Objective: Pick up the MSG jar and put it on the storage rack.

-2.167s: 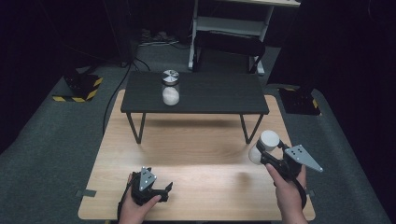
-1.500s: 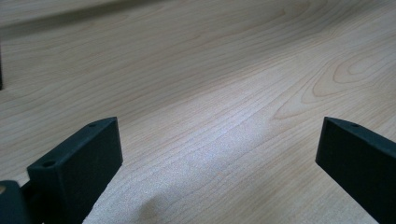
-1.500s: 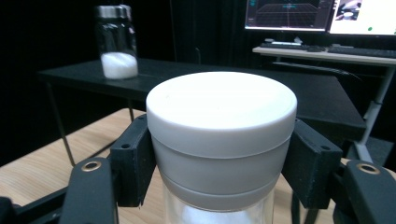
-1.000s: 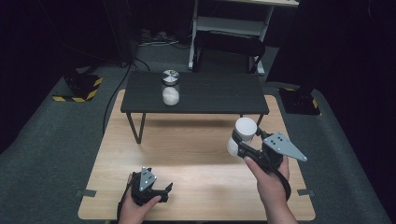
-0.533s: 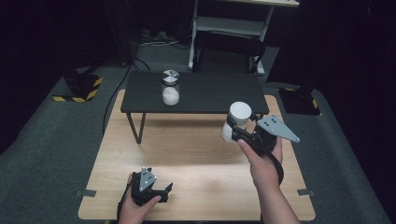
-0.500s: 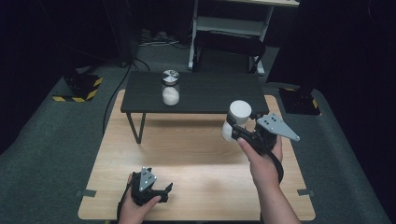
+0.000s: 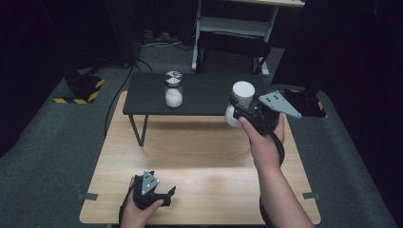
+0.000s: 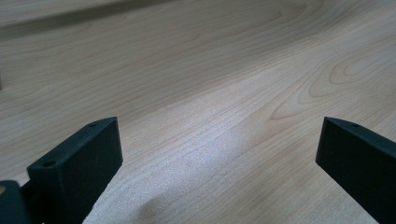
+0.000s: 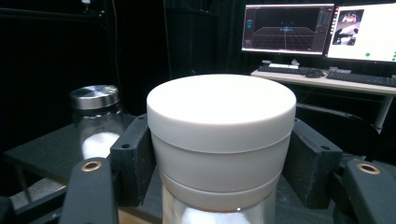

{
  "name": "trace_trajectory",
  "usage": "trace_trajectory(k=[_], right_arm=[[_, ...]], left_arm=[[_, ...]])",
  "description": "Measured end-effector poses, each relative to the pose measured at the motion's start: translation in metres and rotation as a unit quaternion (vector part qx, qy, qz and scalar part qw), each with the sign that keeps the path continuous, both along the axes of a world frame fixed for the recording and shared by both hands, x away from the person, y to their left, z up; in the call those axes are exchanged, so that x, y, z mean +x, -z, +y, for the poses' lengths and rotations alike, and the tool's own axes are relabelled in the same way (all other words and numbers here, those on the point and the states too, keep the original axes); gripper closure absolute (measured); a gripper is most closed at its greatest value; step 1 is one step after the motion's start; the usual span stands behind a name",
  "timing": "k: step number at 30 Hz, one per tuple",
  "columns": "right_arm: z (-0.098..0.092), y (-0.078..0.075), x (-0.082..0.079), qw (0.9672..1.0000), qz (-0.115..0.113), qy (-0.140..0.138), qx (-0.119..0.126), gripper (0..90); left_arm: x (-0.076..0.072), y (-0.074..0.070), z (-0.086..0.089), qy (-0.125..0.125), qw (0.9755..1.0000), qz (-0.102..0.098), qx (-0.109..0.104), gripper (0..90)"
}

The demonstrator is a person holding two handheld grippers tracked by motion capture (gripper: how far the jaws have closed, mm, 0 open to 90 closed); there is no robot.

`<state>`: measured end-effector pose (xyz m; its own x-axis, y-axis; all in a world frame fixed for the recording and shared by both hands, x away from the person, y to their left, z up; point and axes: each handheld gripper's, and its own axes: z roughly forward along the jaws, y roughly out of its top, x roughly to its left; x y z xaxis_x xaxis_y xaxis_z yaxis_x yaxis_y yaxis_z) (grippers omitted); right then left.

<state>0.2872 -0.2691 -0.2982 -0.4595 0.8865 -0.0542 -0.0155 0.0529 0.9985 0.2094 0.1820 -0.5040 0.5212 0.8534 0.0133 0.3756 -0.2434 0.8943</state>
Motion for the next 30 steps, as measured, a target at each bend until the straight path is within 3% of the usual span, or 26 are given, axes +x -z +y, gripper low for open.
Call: trace_trajectory(k=[18, 27, 30], right_arm=[[0.024, -0.017, 0.061, 0.9993, 0.031, 0.022, 0.002, 33.9], [0.038, -0.021, 0.075, 0.9985, 0.030, 0.038, -0.027, 33.9], [0.038, -0.020, 0.082, 0.9985, 0.039, 0.035, -0.019, 33.9]], left_arm=[[0.001, 0.001, 0.003, 0.006, 1.0000, 0.000, -0.007, 0.8], [0.002, 0.001, 0.006, 0.005, 0.9999, 0.003, -0.011, 0.8], [0.002, 0.001, 0.007, 0.005, 0.9999, 0.003, -0.014, 0.8]])
